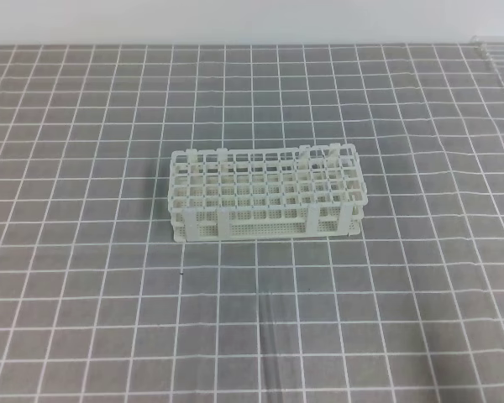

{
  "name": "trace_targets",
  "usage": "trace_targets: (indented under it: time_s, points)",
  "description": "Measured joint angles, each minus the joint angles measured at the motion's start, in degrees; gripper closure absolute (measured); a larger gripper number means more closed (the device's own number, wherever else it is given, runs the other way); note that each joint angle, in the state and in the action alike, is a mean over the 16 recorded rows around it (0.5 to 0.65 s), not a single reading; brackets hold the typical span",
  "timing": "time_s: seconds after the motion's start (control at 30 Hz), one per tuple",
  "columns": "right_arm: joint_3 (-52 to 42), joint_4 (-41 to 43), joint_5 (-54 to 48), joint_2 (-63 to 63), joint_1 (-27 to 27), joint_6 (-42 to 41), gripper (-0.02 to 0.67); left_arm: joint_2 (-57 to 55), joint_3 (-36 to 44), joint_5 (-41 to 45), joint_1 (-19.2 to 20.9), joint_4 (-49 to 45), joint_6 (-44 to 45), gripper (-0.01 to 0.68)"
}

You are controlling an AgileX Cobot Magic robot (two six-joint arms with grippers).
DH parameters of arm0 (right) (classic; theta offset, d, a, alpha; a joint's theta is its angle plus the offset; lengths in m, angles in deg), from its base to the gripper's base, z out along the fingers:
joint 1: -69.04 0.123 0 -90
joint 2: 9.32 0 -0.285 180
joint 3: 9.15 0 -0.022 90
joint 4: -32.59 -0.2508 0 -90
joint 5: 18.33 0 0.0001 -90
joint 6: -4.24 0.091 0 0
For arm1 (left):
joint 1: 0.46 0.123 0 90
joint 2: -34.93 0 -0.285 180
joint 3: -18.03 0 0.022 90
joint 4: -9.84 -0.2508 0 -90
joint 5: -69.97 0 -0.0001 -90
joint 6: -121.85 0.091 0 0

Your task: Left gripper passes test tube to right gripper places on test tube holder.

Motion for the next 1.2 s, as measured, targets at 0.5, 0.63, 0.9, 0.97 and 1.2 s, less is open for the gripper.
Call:
trace_targets:
  time_s: [0.5, 0.63, 0.9, 0.97, 1.2]
  points:
    - [4.4, -14.1, -2.4, 1.5, 0.0, 1.1, 0.662, -5.0, -3.4, 3.5, 0.0, 1.3, -2.9, 0.675]
    - [9.3, -13.6, -10.7, 4.7, 0.0, 1.5, 0.662, -11.8, -8.2, 7.9, -0.2, 1.7, -2.4, 0.675]
    - [20.4, -9.1, -26.2, 15.4, 0.0, 0.1, 0.662, -30.6, -21.9, 19.8, -2.6, 6.5, 5.4, 0.674]
    - [22.3, -8.0, -28.7, 18.2, 0.0, -0.5, 0.662, -35.2, -25.2, 22.6, -3.9, 9.0, 8.5, 0.674]
    - [25.4, -6.3, -34.1, 25.2, 0.0, -3.3, 0.662, -52.2, -35.0, 28.3, -13.3, 17.2, 16.8, 0.674]
